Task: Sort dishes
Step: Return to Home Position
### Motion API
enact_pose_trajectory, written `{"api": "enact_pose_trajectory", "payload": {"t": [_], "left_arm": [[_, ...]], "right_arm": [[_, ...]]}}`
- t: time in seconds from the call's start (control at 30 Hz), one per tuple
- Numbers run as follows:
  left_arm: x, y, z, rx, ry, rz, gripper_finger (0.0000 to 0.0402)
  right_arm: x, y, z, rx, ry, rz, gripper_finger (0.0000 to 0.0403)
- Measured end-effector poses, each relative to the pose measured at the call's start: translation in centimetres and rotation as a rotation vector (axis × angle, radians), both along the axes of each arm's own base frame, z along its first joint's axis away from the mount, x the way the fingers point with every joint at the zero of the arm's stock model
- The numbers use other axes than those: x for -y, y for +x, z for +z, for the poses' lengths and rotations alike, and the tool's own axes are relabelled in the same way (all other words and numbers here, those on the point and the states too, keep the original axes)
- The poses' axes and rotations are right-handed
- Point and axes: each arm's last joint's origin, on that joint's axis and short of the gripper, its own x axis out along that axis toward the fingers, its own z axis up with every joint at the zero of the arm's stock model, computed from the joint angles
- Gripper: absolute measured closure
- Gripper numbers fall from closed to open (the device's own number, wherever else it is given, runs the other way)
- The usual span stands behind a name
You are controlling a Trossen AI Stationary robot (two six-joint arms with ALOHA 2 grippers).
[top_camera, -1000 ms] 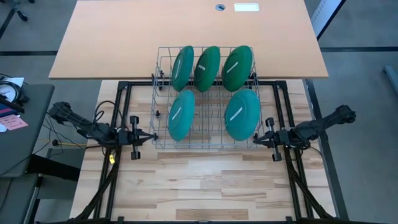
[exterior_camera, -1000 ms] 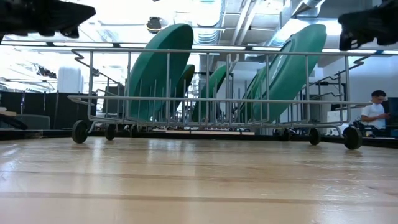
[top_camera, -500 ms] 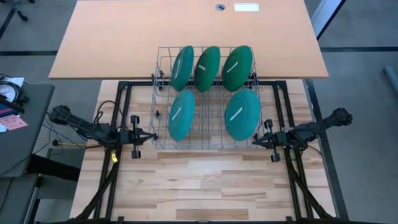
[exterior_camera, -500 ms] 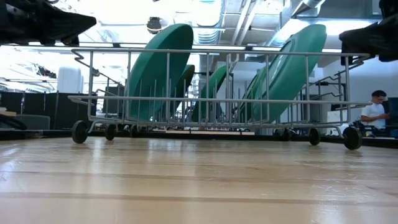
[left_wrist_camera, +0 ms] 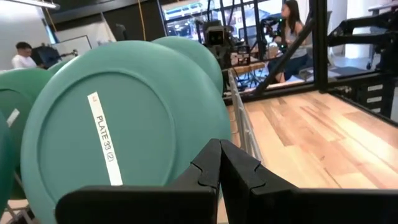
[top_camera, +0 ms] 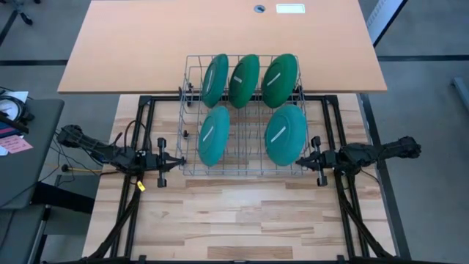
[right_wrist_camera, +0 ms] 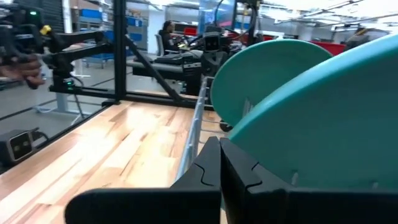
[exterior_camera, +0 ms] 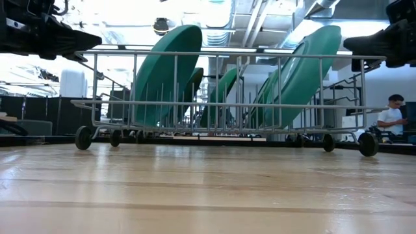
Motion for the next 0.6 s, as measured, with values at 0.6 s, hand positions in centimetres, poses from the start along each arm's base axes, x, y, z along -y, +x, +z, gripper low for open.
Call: {"api": "enact_pose_trajectory", "payload": {"t": [0.6], "left_arm": [[-1.8, 0.4, 0.0, -0.002, 0.071, 0.065, 0.0401]], "right_arm": [[1.0, 0.2, -0.3, -0.032, 0.017, 0.013, 0.0403]]}}
